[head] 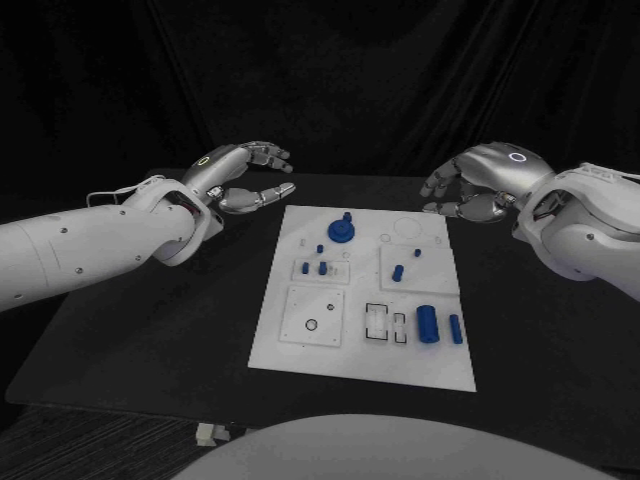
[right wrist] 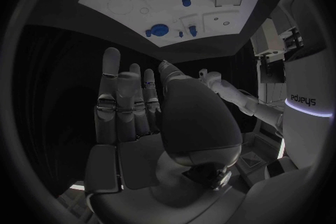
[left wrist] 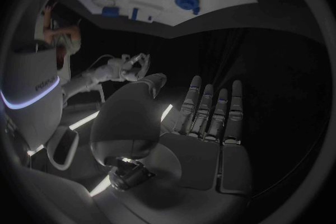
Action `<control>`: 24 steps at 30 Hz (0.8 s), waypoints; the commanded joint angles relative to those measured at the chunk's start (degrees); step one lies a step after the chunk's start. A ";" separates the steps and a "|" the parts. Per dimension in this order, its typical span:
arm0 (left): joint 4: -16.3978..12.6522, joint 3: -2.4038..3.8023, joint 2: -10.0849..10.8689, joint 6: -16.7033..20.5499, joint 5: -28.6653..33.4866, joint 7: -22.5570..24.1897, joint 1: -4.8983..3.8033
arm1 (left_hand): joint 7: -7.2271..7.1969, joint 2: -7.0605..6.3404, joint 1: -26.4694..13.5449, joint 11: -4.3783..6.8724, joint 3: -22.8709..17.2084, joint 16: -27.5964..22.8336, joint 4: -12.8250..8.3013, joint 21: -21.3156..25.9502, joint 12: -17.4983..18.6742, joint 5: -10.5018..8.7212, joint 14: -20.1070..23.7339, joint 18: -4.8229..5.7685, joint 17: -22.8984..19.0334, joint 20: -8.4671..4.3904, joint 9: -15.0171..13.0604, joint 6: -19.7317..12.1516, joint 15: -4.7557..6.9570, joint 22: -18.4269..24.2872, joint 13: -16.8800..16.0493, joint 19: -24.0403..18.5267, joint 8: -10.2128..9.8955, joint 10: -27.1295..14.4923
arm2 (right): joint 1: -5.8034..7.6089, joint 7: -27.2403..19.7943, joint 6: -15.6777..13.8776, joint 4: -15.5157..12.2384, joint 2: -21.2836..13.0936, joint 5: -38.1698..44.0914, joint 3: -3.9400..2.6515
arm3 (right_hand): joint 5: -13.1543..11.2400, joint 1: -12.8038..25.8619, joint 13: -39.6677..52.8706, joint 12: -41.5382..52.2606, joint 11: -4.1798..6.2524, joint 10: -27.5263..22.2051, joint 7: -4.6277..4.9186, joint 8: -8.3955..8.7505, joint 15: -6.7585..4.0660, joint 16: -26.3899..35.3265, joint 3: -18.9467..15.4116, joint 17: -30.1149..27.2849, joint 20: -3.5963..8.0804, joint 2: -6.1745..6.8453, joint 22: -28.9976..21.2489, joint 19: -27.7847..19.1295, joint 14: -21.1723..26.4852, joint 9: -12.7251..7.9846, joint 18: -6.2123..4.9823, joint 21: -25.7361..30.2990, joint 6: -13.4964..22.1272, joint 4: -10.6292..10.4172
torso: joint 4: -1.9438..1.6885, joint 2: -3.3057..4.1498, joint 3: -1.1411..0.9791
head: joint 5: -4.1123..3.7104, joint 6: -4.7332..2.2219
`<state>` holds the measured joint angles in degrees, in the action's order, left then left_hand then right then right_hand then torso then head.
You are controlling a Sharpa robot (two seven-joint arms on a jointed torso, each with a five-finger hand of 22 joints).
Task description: Assemble the parts on the task board
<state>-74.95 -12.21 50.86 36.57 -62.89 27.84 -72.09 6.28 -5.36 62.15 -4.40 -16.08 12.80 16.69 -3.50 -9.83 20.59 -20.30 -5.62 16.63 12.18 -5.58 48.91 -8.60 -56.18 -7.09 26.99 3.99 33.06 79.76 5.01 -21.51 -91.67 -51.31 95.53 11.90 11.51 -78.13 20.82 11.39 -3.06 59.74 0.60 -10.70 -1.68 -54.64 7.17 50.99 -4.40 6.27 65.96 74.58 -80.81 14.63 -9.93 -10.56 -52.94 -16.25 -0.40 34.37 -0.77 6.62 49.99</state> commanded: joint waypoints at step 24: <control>-6.23 -0.02 1.99 -32.76 53.30 24.64 4.03 | -7.04 6.74 0.00 7.49 22.86 -12.80 0.17 2.84 2.43 -4.80 20.30 -1.24 -16.63 2.41 3.42 -28.75 4.14 49.92 5.47 -26.47 -1.90 -30.41 | -4.97 -3.35 6.18 8.31 4.72 13.09 -0.01 | -4.19 0.00 -6.74 -1.09 0.36 -4.43 -0.24 6.13 -0.56 -18.46 4.60 18.62 0.44 4.60 1.65 3.51 -3.14 -5.47 -0.28 2.70 -1.86 1.07 | -0.38 0.57 0.91 | -3.00 0.01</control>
<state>-80.98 -12.29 52.84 5.98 -11.95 38.38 -68.13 -1.19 1.28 61.72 3.44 6.46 0.20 16.83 -0.85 -7.04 15.60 0.09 -6.20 0.05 14.13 -2.18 20.21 -4.00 -6.31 -1.63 0.47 2.21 2.67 75.02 2.45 -15.77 -83.57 -46.66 107.37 11.93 7.11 -78.25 13.96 10.02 -2.69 54.95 0.54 -4.54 -2.25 -72.89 11.52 69.48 -3.98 10.86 67.45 77.80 -83.65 9.10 -9.89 -7.68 -54.77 -15.16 -0.76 34.83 -0.01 3.63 49.99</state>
